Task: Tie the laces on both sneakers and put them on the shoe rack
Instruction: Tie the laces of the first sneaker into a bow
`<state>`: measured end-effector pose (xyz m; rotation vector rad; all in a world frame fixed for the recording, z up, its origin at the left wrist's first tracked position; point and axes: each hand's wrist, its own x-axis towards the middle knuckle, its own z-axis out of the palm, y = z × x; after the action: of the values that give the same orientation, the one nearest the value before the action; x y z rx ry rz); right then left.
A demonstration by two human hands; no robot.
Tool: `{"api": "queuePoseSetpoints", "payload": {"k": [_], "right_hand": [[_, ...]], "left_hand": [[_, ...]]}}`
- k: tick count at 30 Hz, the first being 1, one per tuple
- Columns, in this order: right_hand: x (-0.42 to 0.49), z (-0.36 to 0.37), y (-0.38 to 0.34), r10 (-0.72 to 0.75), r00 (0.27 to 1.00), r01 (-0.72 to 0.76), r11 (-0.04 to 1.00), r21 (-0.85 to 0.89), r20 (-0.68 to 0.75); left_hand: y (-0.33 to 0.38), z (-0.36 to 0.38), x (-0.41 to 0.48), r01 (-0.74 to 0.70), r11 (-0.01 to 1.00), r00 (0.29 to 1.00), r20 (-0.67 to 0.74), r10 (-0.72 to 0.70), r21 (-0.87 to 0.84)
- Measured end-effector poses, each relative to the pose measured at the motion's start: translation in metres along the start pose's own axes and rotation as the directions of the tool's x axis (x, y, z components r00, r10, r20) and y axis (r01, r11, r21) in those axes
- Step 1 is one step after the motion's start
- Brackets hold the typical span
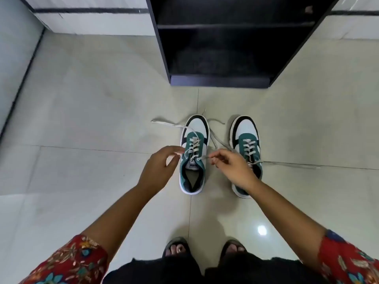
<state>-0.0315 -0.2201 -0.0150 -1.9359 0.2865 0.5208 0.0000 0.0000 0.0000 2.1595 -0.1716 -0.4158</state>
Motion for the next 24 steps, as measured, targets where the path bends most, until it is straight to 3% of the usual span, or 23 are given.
{"api": "queuePoseSetpoints", "payload": {"k": [3, 6, 8, 12, 15, 18, 21, 24], "right_hand": [[0.016, 0.008, 0.011, -0.144, 0.988, 0.133, 0.98, -0.146, -0.064], [0.03, 0.017, 0.022, -0.289, 0.956, 0.24, 0.872, -0.426, -0.052], [0.034, 0.02, 0.026, -0.327, 0.944, 0.237, 0.771, -0.591, -0.048], [0.04, 0.024, 0.028, -0.405, 0.914, 0.284, 0.684, -0.672, -0.025], [0.04, 0.016, 0.024, -0.333, 0.943, 0.241, 0.705, -0.667, -0.012], [0.035, 0.003, 0.02, -0.257, 0.966, 0.161, 0.684, -0.711, -0.029], [0.025, -0.002, 0.019, -0.255, 0.963, 0.104, 0.643, -0.759, -0.084], [0.017, 0.003, 0.019, -0.066, 0.997, 0.06, 0.587, -0.808, 0.026]], "left_hand": [[-0.019, 0.009, 0.014, -0.246, 0.926, 0.969, 0.051, 0.242, 0.287], [-0.042, 0.014, 0.028, -0.477, 0.664, 0.872, 0.214, 0.441, 0.576], [-0.052, 0.018, 0.034, -0.498, 0.561, 0.855, 0.268, 0.443, 0.662], [-0.059, 0.022, 0.041, -0.491, 0.442, 0.834, 0.257, 0.489, 0.751], [-0.058, 0.015, 0.043, -0.425, 0.49, 0.87, 0.194, 0.453, 0.761], [-0.06, 0.007, 0.04, -0.262, 0.566, 0.925, 0.034, 0.38, 0.782], [-0.071, 0.005, 0.034, -0.115, 0.574, 0.972, -0.029, 0.235, 0.811], [-0.082, 0.013, 0.027, -0.045, 0.645, 0.994, -0.031, 0.105, 0.763]]}}
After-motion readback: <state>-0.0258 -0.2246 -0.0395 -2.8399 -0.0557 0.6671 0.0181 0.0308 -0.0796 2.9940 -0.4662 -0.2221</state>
